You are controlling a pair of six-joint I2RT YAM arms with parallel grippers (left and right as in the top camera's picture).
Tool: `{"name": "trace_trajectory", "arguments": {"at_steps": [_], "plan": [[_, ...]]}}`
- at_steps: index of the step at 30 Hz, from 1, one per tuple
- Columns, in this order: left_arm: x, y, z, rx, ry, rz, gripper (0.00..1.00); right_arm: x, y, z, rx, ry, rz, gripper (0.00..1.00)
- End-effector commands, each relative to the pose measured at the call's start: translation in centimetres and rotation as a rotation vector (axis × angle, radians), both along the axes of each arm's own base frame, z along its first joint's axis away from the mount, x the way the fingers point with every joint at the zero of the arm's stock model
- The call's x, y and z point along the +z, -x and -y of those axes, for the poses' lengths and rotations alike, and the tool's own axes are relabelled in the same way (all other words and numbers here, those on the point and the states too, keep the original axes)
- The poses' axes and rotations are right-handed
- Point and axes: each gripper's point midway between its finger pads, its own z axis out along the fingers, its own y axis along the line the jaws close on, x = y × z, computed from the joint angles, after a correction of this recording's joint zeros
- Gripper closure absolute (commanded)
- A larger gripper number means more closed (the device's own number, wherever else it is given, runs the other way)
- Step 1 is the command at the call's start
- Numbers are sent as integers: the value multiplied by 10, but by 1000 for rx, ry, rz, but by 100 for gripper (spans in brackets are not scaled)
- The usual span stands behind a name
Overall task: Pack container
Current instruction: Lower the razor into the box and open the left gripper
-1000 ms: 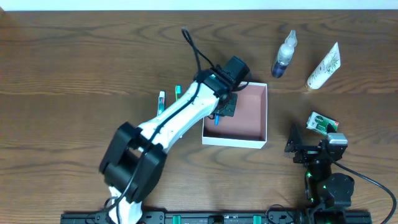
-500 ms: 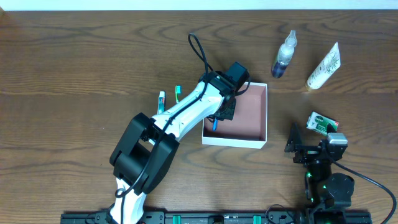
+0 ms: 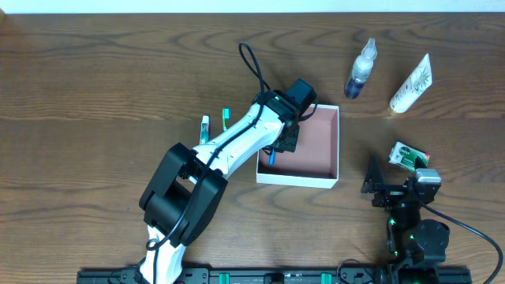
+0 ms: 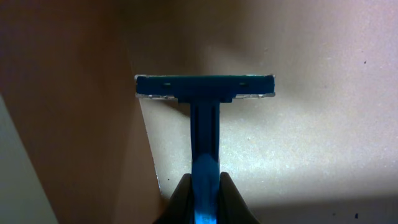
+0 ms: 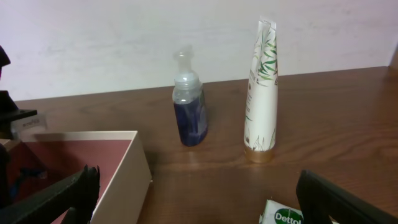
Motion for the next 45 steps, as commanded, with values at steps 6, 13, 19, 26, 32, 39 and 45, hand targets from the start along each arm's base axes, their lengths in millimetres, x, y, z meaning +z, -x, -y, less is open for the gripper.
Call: {"name": "trace_trajectory", "arguments": {"at_steps": [6, 13, 19, 26, 32, 39, 45], "plan": [[-16, -1, -8, 14, -47, -16, 92, 0, 0, 1, -1, 10, 0, 1], [-16, -1, -8, 14, -45, -14, 78, 0, 0, 1, -1, 10, 0, 1], [-16, -3, -6, 14, -39, -7, 78, 0, 0, 1, -1, 10, 0, 1], [-15, -5, -4, 12, -32, 1, 70, 0, 0, 1, -1, 10, 0, 1], [7, -13, 2, -13, -1, 43, 65, 0, 0, 1, -1, 10, 0, 1], [89, -24, 12, -49, 107, 190, 63, 0, 0, 1, -1, 10, 0, 1], [164, -21, -5, -70, 155, 348, 53, 0, 0, 1, -1, 10, 0, 1]]}}
